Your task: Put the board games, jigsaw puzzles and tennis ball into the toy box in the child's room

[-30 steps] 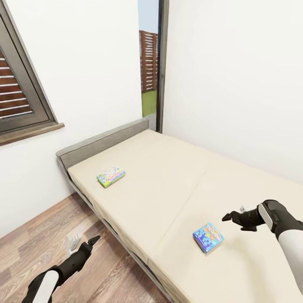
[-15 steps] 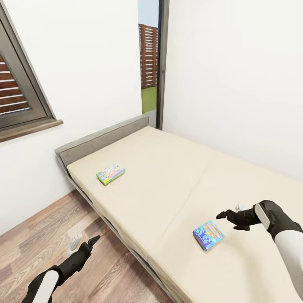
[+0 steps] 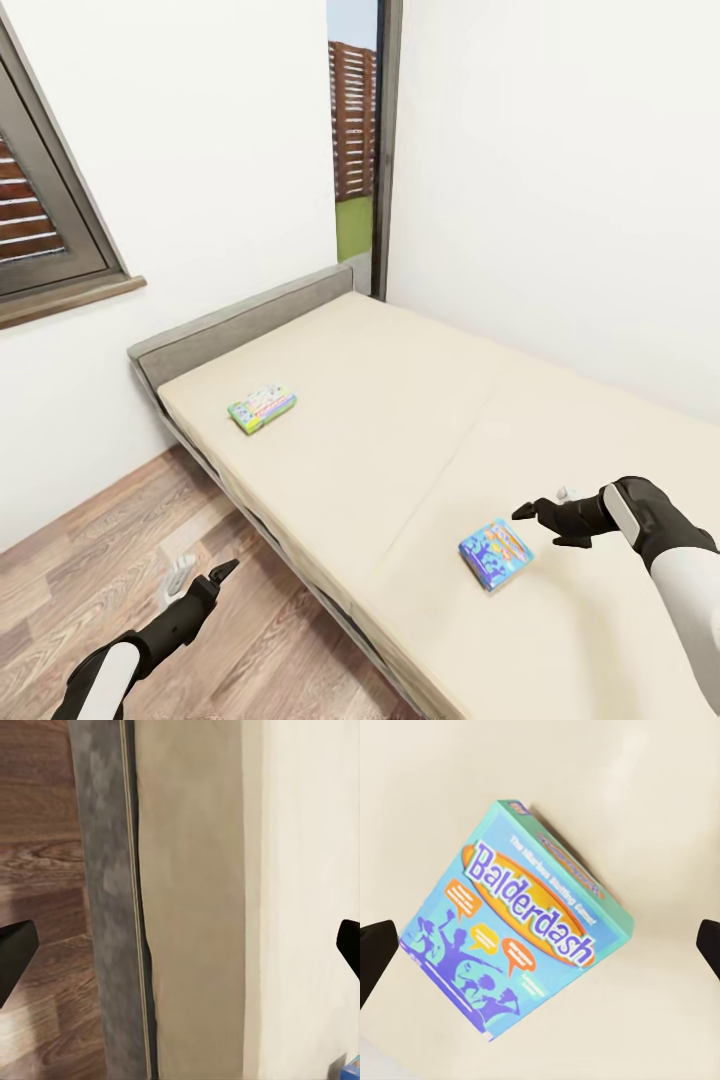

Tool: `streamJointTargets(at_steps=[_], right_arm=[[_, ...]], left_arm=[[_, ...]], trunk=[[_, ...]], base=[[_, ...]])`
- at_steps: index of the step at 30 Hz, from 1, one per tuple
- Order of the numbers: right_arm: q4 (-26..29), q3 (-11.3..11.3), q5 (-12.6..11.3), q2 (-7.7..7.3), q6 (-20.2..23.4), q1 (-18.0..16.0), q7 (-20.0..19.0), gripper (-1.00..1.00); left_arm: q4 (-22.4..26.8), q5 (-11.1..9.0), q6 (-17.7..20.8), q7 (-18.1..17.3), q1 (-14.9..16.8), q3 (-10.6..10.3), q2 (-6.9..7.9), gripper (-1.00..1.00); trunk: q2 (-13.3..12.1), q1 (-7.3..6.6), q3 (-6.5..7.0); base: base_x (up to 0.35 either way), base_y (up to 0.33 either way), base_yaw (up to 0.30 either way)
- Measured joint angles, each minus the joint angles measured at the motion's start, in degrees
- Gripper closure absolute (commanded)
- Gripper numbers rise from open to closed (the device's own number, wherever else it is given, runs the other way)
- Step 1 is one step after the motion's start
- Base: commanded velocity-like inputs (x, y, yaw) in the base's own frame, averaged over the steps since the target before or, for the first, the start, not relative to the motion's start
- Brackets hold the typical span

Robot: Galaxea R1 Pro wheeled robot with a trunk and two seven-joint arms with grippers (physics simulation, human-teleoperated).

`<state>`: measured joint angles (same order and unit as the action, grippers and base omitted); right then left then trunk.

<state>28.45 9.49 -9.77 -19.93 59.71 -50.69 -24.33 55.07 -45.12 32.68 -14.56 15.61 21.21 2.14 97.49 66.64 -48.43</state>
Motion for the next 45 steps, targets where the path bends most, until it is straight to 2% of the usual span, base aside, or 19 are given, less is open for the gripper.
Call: streamJointTargets(at_steps=[15, 32, 41, 45], right_arm=[[0.1, 0.2, -0.2, -0.16, 0.0, -0.1, -0.3, -1.00], [0.3, 0.3, -0.5, -0.06, -2.6, 0.0, -0.5, -1.00], [0.5, 0.3, -2.0, -0.18, -4.0, 0.0, -0.7, -1.00], [0.6, 0.2, -2.7, -0.31, -4.5, 0.1, -2.6, -1.00]], left_arm=[[0.0, 0.0, 0.0, 0.1, 0.0, 0.0, -0.01, -1.00], [-0.1, 0.0, 0.0, 0.1, 0.0, 0.0, -0.01, -1.00], [-0.1, 0.1, 0.0, 0.1, 0.0, 0.0, -0.01, -1.00], [-0.2, 0.1, 0.0, 0.1, 0.0, 0.0, -0.01, -1.00]], trunk=[[0.0, 0.00, -1.40], [0.0, 0.00, -2.99], [0.0, 0.00, -3.84], [0.0, 0.00, -4.21]], base=[[0.000, 0.000, 0.000], [0.000, 0.000, 0.000], [0.000, 0.000, 0.000], [0.000, 0.000, 0.000]])
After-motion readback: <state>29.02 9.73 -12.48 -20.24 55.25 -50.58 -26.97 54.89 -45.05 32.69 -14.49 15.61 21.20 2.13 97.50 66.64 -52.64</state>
